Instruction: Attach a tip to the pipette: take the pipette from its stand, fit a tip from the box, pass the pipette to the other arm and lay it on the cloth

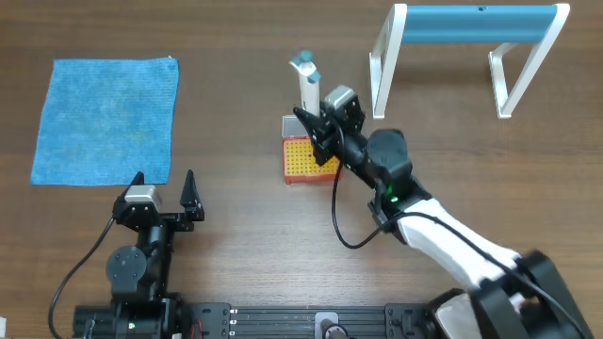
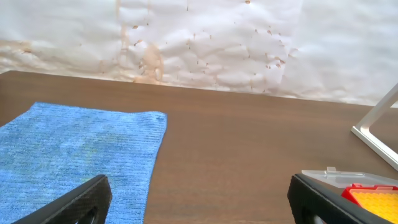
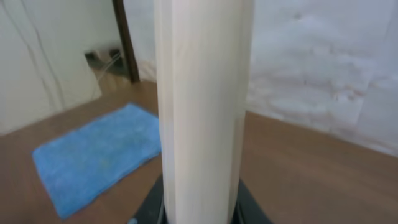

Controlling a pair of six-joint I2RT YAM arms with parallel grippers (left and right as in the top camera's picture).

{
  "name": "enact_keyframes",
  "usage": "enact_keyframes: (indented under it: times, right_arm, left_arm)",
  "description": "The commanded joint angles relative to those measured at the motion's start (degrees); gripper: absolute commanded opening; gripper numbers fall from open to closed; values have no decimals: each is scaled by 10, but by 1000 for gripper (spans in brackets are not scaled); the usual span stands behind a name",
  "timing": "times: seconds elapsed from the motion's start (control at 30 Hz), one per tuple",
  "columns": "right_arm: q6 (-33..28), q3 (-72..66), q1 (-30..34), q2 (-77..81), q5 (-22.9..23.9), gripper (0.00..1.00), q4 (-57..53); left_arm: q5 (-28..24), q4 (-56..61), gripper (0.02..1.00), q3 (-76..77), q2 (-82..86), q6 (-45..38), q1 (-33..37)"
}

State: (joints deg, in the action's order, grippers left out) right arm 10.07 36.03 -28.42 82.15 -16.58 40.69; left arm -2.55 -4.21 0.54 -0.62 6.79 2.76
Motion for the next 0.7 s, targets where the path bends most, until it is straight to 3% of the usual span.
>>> enact_keyframes:
  times: [0.03, 0.17, 0.3, 0.37, 0.47, 0.7]
  right_arm:
    - [4, 130, 1, -70, -21, 80, -205]
    - [6, 201, -6, -76, -22, 80, -358]
    - [125, 201, -6, -77, -31, 82, -358]
    - [155, 201, -6, -77, -49, 80, -359]
    - [170, 201, -7, -77, -124, 80, -355]
    - [189, 201, -6, -77, -167, 82, -359]
  left_arm:
    - [6, -3, 917, -2, 4, 5, 2]
    - [6, -3, 919, -2, 4, 5, 2]
    - [6, -3, 917, -2, 4, 5, 2]
    - [6, -3, 917, -2, 4, 5, 2]
    - [6, -3, 917, -2, 4, 5, 2]
    - [6, -3, 917, -2, 4, 5, 2]
